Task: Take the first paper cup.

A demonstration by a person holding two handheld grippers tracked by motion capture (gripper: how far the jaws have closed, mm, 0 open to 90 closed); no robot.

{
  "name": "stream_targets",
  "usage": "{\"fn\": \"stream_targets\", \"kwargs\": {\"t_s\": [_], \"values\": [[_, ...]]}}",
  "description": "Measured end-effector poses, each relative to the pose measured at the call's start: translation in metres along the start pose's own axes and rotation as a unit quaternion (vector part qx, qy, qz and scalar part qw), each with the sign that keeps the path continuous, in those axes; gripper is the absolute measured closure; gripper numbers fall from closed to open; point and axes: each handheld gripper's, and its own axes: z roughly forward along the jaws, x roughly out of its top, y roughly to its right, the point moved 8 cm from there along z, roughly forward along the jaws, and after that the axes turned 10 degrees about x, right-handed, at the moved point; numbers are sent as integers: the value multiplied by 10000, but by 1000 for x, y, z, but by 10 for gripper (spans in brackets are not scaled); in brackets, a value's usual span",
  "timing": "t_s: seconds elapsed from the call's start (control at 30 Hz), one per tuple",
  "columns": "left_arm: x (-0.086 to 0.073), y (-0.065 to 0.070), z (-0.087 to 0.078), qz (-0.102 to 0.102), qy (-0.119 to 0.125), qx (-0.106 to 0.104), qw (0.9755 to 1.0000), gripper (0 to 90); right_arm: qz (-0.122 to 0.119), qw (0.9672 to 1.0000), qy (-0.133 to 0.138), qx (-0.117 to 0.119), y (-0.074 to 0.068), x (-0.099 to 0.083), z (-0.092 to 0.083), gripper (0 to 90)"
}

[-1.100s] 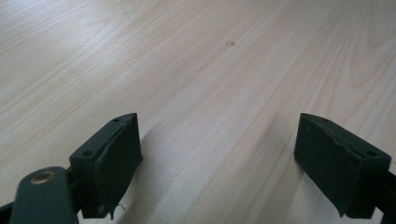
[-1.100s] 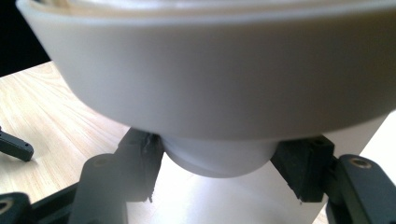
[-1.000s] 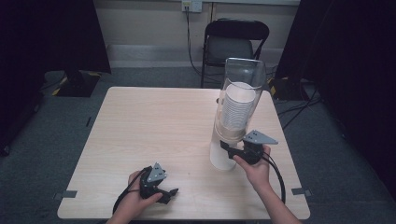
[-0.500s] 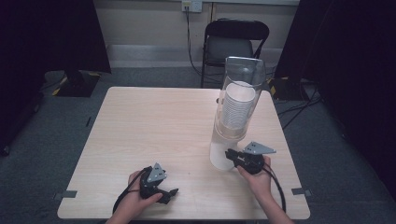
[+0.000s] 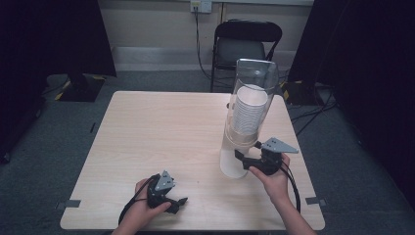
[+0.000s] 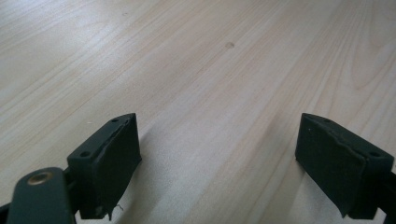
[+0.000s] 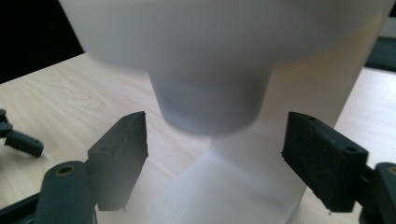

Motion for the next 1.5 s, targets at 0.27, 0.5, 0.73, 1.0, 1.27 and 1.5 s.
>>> {"fn": "stream_targets", "kwargs": {"t_s": [0.27,0.5,0.73,1.0,1.27,1.5], "values": [[0,0,0,1,-2,-1,10000,134,-181,9994,277,-125,-1,19,20,222],[0,0,0,1,1,0,10000,134,-308,9989,335,-68,-2,16,23,332],[0,0,0,7,-2,3,10000,134,-212,9994,-276,6,3,-20,30,376],[0,-2,0,137,-32,3,9999,133,-10,9927,-1183,217,8,-70,21,352],[0,-2,0,131,-40,7,9999,133,-227,9878,-1531,179,8,-85,1,347],[-1,-2,0,120,-77,15,9999,133,-146,9884,-1513,64,13,-92,-16,344]]}}
